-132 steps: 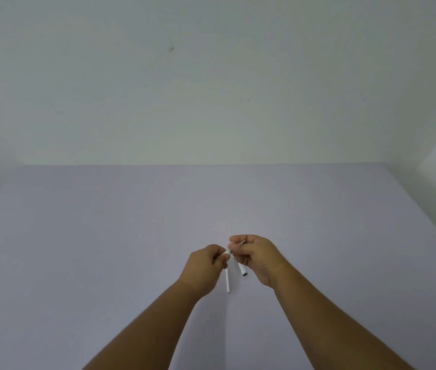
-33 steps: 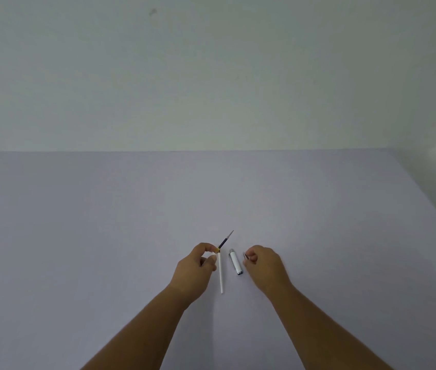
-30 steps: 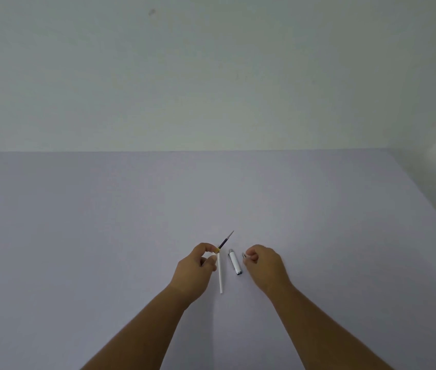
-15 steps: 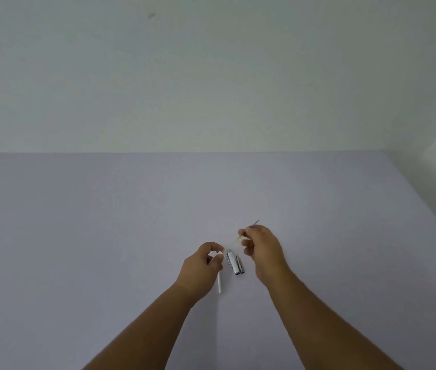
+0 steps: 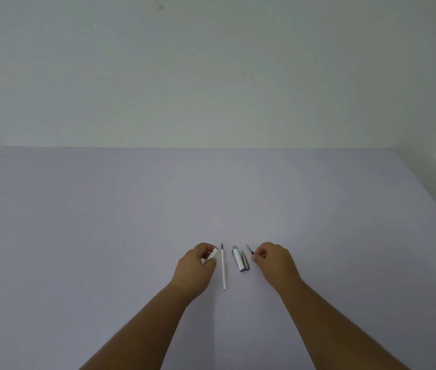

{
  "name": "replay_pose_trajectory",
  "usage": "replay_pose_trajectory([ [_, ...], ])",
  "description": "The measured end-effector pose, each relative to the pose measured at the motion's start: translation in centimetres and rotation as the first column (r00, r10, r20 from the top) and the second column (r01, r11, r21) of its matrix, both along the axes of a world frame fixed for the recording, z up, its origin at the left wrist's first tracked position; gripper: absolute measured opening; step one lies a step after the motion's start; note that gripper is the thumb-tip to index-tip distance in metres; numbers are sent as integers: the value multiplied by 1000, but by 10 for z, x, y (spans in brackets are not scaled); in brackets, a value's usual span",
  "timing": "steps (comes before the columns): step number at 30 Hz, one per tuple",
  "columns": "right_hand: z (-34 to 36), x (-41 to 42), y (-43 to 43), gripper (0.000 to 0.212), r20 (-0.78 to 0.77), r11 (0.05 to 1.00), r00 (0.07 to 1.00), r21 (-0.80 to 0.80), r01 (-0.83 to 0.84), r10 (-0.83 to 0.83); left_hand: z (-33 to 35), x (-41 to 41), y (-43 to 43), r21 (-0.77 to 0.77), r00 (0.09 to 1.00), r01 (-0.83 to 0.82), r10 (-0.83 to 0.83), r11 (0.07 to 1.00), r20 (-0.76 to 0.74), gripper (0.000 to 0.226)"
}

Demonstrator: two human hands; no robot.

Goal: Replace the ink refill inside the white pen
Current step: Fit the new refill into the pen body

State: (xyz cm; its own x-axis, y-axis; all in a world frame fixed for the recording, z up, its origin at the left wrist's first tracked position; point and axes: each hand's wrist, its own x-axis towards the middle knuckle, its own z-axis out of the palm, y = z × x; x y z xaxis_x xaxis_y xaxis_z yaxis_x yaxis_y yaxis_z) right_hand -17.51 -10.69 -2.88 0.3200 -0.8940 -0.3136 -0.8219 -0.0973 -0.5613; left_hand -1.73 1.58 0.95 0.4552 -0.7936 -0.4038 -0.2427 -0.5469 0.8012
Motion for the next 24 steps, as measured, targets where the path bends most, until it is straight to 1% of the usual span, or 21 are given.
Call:
replay_pose_trajectory([
  [9, 2, -2, 3, 19, -8, 1000, 1000, -14, -9, 9, 3, 2, 2, -6, 1000, -12, 12, 1000, -7, 18],
  [12, 10, 4, 7, 18, 15, 995, 1000, -95, -26, 27, 4, 4, 2, -16, 1000, -26, 26, 1000, 4, 18],
  [14, 17, 16, 14, 20, 19, 987, 996, -141, -82, 86, 4, 7, 3, -20, 999, -41, 42, 999, 25, 16],
  [17, 20, 43, 32, 29, -91, 958, 966, -135, -253, 242, 3, 10, 4, -26, 996, -54, 56, 998, 72, 15],
  [20, 14, 62, 54, 31, -237, 920, 914, -136, -367, 330, 0, 13, 6, -25, 991, -79, 81, 997, 105, 15],
  [22, 9, 65, 63, 26, -286, 911, 895, -135, -390, 341, -2, 16, 8, -17, 987, -98, 99, 995, 123, 16],
  [24, 6, 65, 69, 25, -267, 933, 915, -114, -341, 302, -5, 19, 12, -6, 986, -107, 107, 994, 129, 17],
])
